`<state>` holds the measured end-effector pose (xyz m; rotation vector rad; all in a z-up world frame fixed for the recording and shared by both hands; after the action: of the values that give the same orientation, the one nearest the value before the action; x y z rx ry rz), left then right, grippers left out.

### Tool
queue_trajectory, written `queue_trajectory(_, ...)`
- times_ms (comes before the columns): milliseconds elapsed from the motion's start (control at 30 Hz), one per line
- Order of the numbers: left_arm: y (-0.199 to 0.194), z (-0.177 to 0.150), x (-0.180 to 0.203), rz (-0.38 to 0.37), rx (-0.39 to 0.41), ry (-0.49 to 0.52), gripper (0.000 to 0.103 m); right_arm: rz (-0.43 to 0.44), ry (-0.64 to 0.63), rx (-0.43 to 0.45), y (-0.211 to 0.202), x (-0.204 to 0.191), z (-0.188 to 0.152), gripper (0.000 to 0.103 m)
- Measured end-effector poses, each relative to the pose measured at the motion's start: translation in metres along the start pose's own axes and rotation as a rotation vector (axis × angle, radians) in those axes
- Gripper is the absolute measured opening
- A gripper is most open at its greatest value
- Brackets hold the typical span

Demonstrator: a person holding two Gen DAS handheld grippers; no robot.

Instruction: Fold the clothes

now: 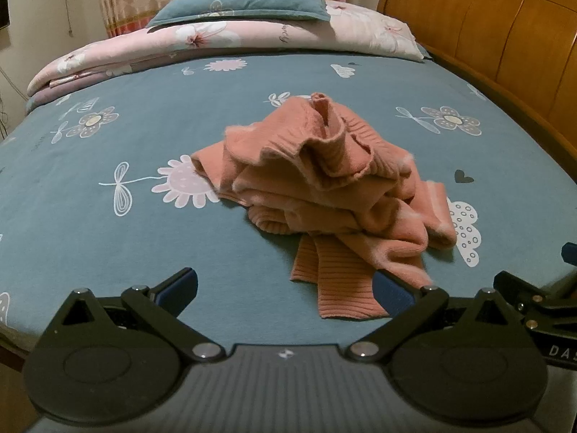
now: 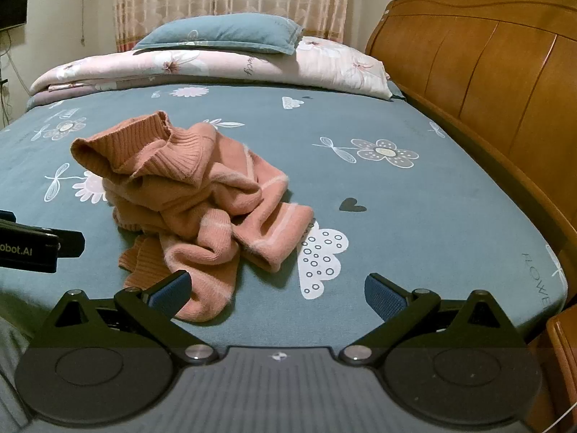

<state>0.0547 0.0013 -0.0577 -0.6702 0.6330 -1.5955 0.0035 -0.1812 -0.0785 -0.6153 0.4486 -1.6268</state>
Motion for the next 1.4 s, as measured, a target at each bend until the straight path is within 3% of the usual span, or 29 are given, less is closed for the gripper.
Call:
queue_trajectory(767, 0.01, 0.0, 0.003, -0.006, -0.006, 0.015, 0.102, 0.01, 0.005, -0.015, 0.01, -0.001, -0.001, 0.103)
queue_trajectory(1400, 0.025, 0.001, -0.003, -0.075, -0.008, -0.042, 0.102, 0.044, 0.022, -0.028, 0.022, 0.0, -0.001, 0.103)
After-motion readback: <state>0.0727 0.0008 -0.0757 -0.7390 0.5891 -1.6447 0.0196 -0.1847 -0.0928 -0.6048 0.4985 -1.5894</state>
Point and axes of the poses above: each gripper's, at about its wrist camera, not at the fingertips, and y roughly the way its jaws point, x to its right, z to its top, the point moved 8 cm from there along y, roughly the way its jaws point, and after that the axes turned 8 degrees about -z, right-handed, at the moved point
